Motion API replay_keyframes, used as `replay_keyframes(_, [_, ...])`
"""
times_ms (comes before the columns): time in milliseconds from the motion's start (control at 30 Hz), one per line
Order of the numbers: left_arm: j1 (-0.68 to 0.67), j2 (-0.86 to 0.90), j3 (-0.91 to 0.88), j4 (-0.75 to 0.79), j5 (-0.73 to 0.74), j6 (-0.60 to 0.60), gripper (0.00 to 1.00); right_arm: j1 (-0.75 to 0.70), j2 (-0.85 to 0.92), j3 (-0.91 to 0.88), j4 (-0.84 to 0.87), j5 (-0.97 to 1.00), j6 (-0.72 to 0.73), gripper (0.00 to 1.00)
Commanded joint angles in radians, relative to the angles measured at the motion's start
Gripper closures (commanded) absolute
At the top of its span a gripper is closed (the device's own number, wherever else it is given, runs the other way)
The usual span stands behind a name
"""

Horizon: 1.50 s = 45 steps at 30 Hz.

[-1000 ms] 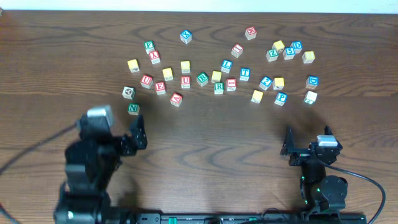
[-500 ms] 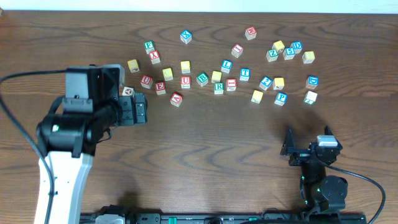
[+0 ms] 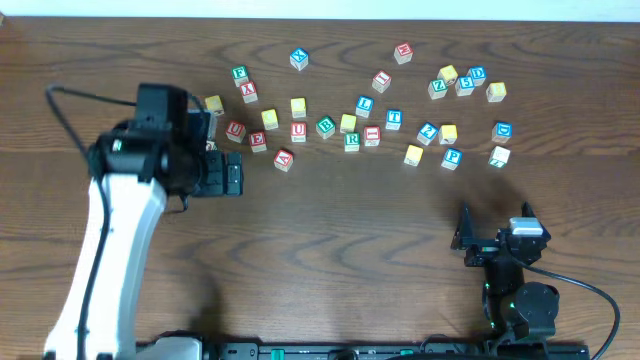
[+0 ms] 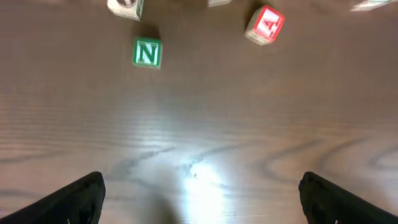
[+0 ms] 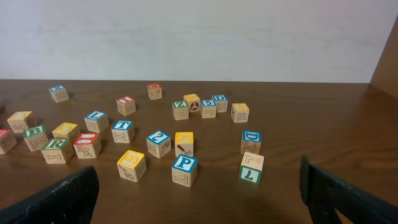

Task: Spell out NEURIPS
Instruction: 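Move the left gripper forward over the green N block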

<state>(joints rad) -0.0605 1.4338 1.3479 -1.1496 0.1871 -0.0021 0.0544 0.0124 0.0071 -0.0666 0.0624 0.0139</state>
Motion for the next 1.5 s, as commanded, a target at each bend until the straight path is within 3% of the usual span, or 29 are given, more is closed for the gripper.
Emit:
replay_keyframes(0, [0.003, 0.113, 0.135, -0.065, -0.037, 0.051, 0.02, -0.007, -0.005, -0.002, -0.004, -0.002, -0.008, 0.01])
replay_keyframes(133, [0.003, 0.247, 0.276, -0.129, -0.064, 0.119, 0.02, -0.007, -0.005, -0.002, -0.004, -0.002, -0.008, 0.01])
replay_keyframes(300, [0.004, 0.294, 0.281, -0.072, -0.069, 0.185, 0.02, -0.007, -0.005, -0.002, -0.004, -0.002, -0.008, 0.01])
replay_keyframes(633, [0.005, 0.300, 0.270, -0.033, -0.134, 0.174, 0.02, -0.007, -0.005, -0.002, -0.004, -0.002, -0.008, 0.01])
replay_keyframes(900, [0.005, 0.300, 0.207, 0.015, -0.137, 0.097, 0.02, -0.007, -0.005, -0.002, -0.004, -0.002, -0.008, 0.01])
replay_keyframes(1467, [0.005, 0.300, -0.041, 0.199, -0.135, 0.063, 0.02, -0.007, -0.005, -0.002, -0.004, -0.002, -0.008, 0.01])
